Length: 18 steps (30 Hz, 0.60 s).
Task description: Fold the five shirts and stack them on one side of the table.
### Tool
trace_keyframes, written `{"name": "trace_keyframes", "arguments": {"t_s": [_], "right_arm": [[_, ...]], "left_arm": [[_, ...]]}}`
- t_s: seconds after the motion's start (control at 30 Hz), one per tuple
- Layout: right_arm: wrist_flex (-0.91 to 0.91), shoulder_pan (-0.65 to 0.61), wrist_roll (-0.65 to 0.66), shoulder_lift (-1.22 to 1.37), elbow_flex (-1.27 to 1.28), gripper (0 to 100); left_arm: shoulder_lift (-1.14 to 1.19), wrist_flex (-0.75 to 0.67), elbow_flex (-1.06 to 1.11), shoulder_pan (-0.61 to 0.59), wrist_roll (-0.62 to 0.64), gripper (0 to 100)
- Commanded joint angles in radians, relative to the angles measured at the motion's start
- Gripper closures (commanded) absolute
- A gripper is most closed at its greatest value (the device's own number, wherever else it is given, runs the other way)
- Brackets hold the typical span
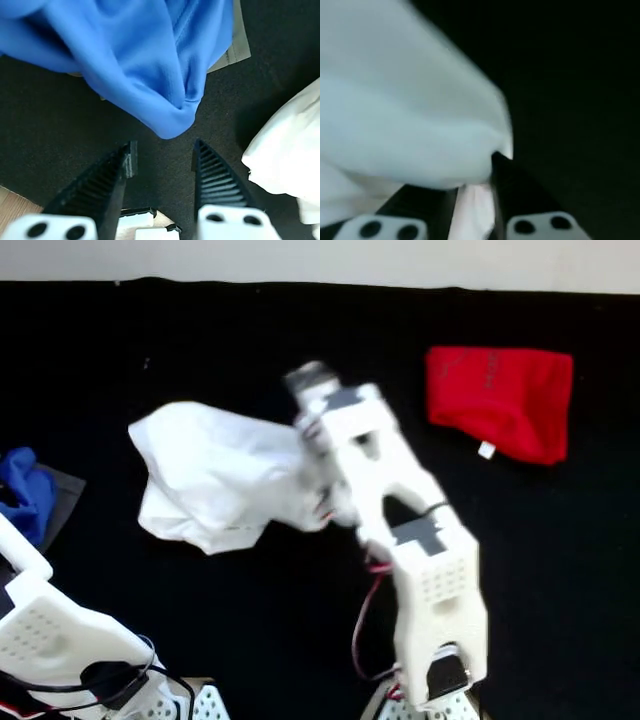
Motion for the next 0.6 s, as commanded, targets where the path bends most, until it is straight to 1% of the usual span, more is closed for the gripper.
{"name": "trace_keyframes", "arguments": {"t_s": [0.0,0.13,0.2,0.3,0.33,0.4,0.47,0.5,0.57], "right_arm": [[0.134,0.114,-0.006,-0.013,-0.211,99.3],[0.280,0.133,-0.005,-0.012,-0.387,99.3],[0.334,0.133,-0.005,-0.012,-0.489,99.3],[0.377,0.147,-0.005,-0.007,-0.621,97.4],[0.387,0.150,-0.005,-0.007,-0.648,94.3],[0.400,0.150,-0.005,-0.005,-0.667,84.6],[0.401,0.150,-0.005,-0.005,-0.667,75.2],[0.401,0.150,-0.005,-0.007,-0.670,72.6],[0.401,0.150,-0.005,-0.008,-0.676,72.1]], "left_arm": [[-0.005,0.012,-0.028,0.056,0.000,82],[-0.005,0.014,0.024,0.182,0.003,82],[-0.005,0.014,0.107,0.268,0.012,82],[-0.007,0.014,0.272,0.404,0.069,82],[-0.007,0.012,0.320,0.455,0.075,82],[-0.007,0.011,0.389,0.559,0.078,82],[-0.007,0.002,0.409,0.654,0.081,82],[-0.007,-0.023,0.412,0.693,0.092,82],[-0.004,-0.072,0.414,0.751,0.146,81]]}}
